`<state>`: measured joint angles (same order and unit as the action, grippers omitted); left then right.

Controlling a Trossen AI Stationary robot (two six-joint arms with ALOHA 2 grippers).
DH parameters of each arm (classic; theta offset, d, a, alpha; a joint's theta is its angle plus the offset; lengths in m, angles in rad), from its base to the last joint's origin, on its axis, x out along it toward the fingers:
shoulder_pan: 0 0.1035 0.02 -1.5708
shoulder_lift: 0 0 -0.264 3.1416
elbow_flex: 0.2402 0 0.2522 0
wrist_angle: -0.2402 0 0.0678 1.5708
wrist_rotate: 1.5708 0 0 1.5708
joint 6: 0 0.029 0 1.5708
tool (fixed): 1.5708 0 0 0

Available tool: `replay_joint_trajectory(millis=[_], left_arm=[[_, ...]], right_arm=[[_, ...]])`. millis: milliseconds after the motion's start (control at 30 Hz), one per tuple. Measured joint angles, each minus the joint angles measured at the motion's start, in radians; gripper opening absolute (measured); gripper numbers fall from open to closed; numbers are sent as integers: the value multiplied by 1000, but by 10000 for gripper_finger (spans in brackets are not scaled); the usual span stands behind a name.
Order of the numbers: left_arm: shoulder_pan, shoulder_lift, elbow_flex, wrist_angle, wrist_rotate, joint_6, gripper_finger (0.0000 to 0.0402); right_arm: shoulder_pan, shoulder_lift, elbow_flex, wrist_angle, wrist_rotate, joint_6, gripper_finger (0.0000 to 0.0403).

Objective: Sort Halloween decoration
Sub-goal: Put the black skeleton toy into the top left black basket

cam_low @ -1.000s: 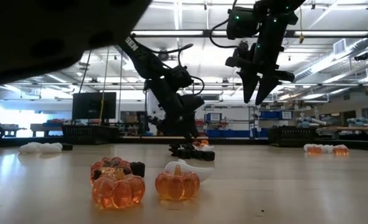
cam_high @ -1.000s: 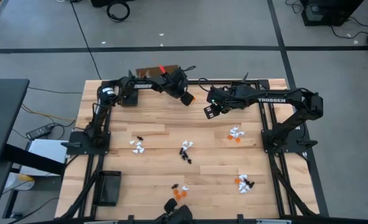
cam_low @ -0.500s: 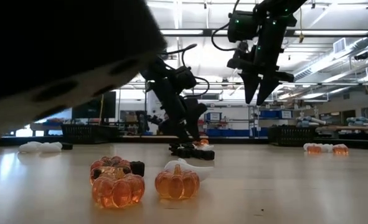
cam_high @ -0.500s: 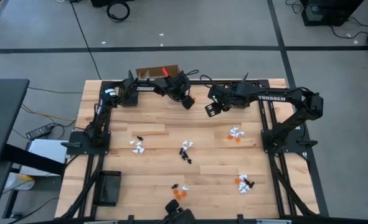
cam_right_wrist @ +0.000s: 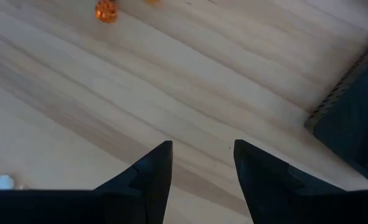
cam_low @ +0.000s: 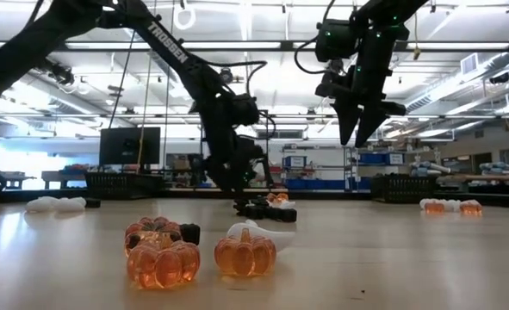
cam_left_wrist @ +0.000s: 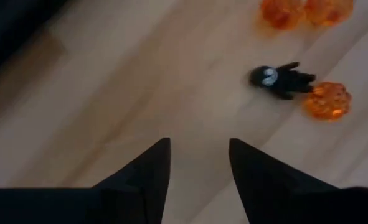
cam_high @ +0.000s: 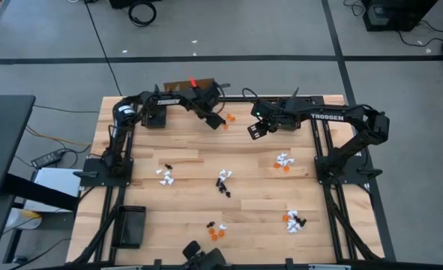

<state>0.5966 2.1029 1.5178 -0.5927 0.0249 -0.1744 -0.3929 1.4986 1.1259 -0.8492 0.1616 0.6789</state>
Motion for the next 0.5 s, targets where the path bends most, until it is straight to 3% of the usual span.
replay_joint_trajectory(millis=[100,233,367,500], left_arm=[[19,-12,1,45,96,108,169],[13,-10,1,90,217,399,169],[-6,-9,1,116,219,645,169],[-3,-9,1,177,214,745,169]], right_arm=[[-21,0,0,3,-9,-27,180],[-51,0,0,3,-29,-53,180],[-72,0,0,5,-50,-61,180],[-76,0,0,11,-78,-70,180]])
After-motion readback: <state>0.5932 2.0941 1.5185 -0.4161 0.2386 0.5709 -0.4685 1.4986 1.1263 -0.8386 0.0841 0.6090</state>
